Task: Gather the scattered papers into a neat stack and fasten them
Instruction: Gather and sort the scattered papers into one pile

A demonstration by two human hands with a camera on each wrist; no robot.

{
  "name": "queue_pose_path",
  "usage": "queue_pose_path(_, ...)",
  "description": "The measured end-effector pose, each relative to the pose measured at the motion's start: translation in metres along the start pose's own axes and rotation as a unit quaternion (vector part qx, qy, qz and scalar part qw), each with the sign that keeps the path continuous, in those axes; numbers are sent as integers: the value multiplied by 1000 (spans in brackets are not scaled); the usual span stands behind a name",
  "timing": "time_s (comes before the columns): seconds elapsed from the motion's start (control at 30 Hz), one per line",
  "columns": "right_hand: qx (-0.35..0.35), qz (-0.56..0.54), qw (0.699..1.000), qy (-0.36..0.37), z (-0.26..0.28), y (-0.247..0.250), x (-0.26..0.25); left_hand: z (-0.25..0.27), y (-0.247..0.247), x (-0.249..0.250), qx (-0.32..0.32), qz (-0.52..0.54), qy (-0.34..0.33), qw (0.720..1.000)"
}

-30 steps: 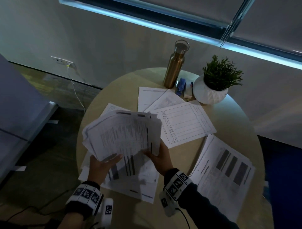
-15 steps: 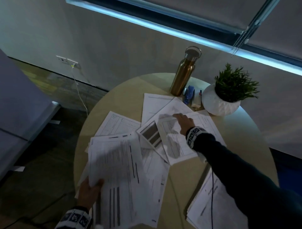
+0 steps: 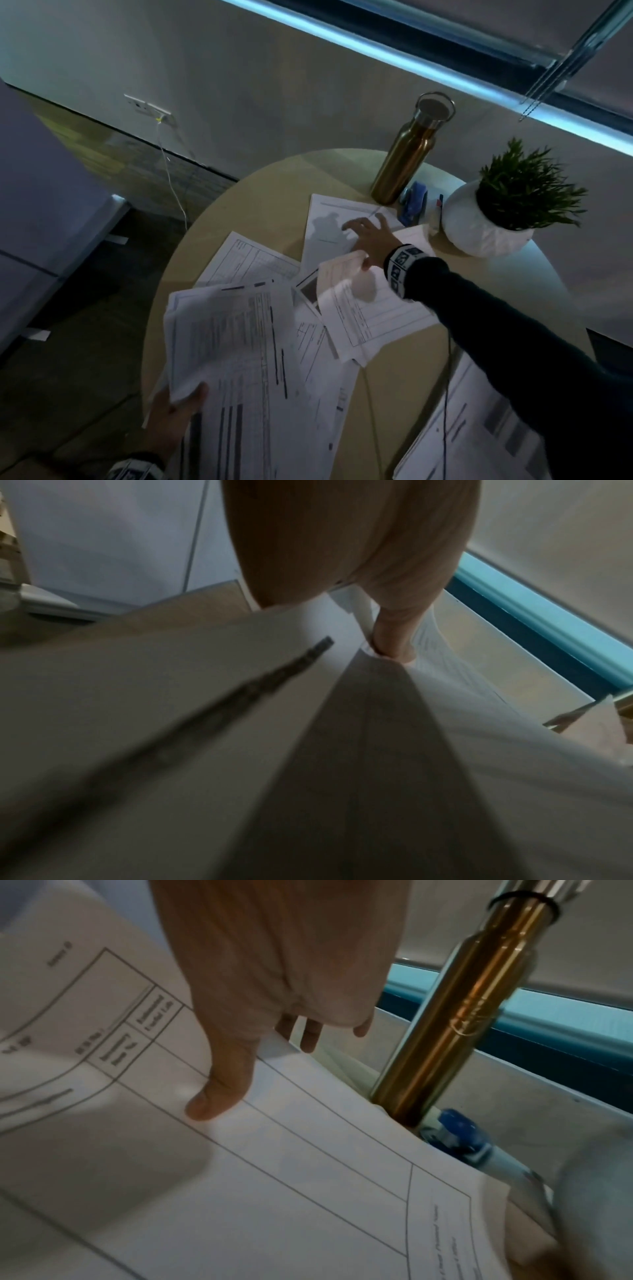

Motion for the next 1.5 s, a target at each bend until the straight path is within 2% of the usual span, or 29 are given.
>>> queue_pose_path(0.13,-48,32,998,27,-15,10,-16,-4,3,-1,-12,10,55,998)
queue_pose_path(0.23,-25,-29,999,23,-15,14,-25,-13,7,-9,-33,-14,68,997)
queue_pose_path(0.3,-7,-110,994,7,-5,19,-21,-10,6,-9,-32,-4,50,998)
queue_pose_path(0.4,-24,-91,995,21,19,26,-13,-3,4,-2,-20,0,3,1000)
queue_pose_path(0.47,-20,-142,989,24,38,31,-12,4,2,4,-9,0,-24,1000)
queue_pose_path(0.5,-6,-219,975,27,47,34,-11,9,2,8,-8,10,-34,999)
queue_pose_path(0.57,10,-381,923,46,67,43,-11,19,2,14,-13,32,-44,998)
queue_pose_path(0.63,29,-460,882,95,90,58,-16,27,0,19,-31,46,-64,996)
queue_pose_path(0.7,56,-494,863,96,113,76,-31,41,-4,29,-37,43,-99,994)
queue_pose_path(0.73,84,-495,862,72,122,81,-41,48,-8,37,-37,43,-115,992)
queue_pose_path(0.8,191,-478,857,-23,134,74,-66,65,-19,54,-50,51,-137,988)
queue_pose_path(0.83,239,-488,837,-66,135,63,-78,71,-24,63,-55,51,-157,985)
queue_pose_path(0.87,267,-526,801,-99,137,51,-90,74,-29,68,-65,45,-178,981)
queue_pose_path(0.93,290,-598,727,-172,139,30,-109,75,-36,73,-84,32,-213,973)
queue_pose_path(0.97,290,-617,703,-203,141,21,-114,74,-38,75,-86,19,-222,971)
queue_pose_path(1.0,286,-622,695,-220,144,14,-115,73,-40,77,-82,9,-228,970)
queue_pose_path(1.1,283,-610,703,-230,157,4,-108,64,-40,81,-70,7,-249,966)
queue_pose_path(1.27,333,-604,676,-259,175,-3,-90,65,-46,80,-93,21,-250,964)
queue_pose_path(1.37,335,-621,649,-285,168,-12,-102,75,-60,81,-129,47,-235,962)
queue_pose_path(1.47,343,-655,613,-279,158,-24,-123,86,-74,84,-159,90,-197,963)
queue_pose_path(1.5,357,-659,603,-273,157,-26,-130,87,-77,85,-165,94,-203,961)
Point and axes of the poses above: each hand's wrist, its own z-axis away from the middle knuckle, its own y-axis out of the back of the hand, x = y × z, the point moved 1 cm from there along -z, towards the middle knuckle, and after that the axes turned 11 degrees about y, right-handed, at the moved point
